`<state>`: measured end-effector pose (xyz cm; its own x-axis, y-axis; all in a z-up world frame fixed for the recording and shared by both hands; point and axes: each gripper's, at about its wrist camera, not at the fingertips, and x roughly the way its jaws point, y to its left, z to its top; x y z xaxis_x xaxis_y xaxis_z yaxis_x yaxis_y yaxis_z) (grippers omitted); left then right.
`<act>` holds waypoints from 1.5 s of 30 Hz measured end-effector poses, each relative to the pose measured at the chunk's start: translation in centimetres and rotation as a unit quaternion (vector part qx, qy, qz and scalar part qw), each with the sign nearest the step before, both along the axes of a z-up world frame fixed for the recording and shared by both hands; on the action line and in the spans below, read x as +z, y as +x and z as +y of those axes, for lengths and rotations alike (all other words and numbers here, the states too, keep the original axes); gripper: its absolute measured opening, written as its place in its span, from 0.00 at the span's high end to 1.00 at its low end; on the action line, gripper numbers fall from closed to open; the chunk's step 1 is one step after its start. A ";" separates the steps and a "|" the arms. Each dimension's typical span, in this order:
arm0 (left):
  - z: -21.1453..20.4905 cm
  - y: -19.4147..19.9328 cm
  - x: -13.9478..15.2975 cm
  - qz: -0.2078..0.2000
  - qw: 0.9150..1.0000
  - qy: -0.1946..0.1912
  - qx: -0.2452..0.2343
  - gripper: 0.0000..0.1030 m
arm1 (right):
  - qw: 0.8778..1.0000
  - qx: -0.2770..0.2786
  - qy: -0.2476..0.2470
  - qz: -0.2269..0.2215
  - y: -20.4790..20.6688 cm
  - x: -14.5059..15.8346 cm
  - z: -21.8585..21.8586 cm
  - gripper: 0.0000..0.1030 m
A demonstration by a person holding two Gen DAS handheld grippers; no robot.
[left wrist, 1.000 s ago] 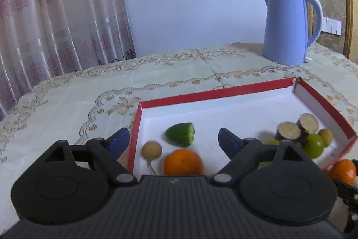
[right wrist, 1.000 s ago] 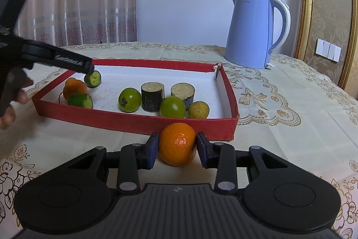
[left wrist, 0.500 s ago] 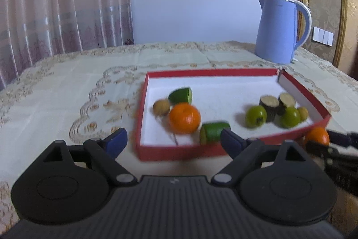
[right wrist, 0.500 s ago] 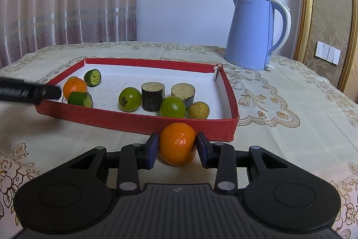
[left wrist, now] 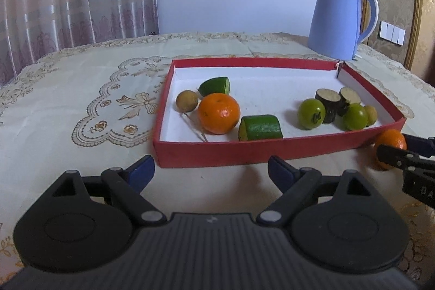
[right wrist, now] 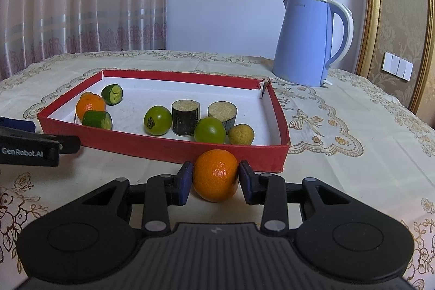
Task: Organize fruits
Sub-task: 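Withdraw the open left gripper from the tray, then lift the mandarin into the tray and open the right gripper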
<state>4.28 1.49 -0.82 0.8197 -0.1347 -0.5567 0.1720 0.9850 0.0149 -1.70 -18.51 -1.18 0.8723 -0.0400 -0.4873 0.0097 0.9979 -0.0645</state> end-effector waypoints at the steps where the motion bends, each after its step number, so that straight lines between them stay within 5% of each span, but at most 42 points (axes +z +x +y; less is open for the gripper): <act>1: -0.1 0.1 -0.1 0.002 1.000 0.003 -0.001 0.13 | 1.000 0.000 0.000 0.000 0.0 0.0 0.0 0.65; 10: -0.7 0.6 -0.6 0.013 0.999 0.025 0.014 0.13 | 1.000 0.002 -0.003 -0.001 0.1 0.1 0.1 0.65; 22: -0.1 0.9 -0.7 0.024 1.000 0.004 0.017 0.07 | 0.999 0.018 -0.026 -0.039 1.2 3.1 1.5 0.66; 45: -0.1 0.9 -0.7 0.029 0.999 -0.002 0.014 0.05 | 0.994 0.074 -0.080 -0.029 11.2 3.1 7.7 0.67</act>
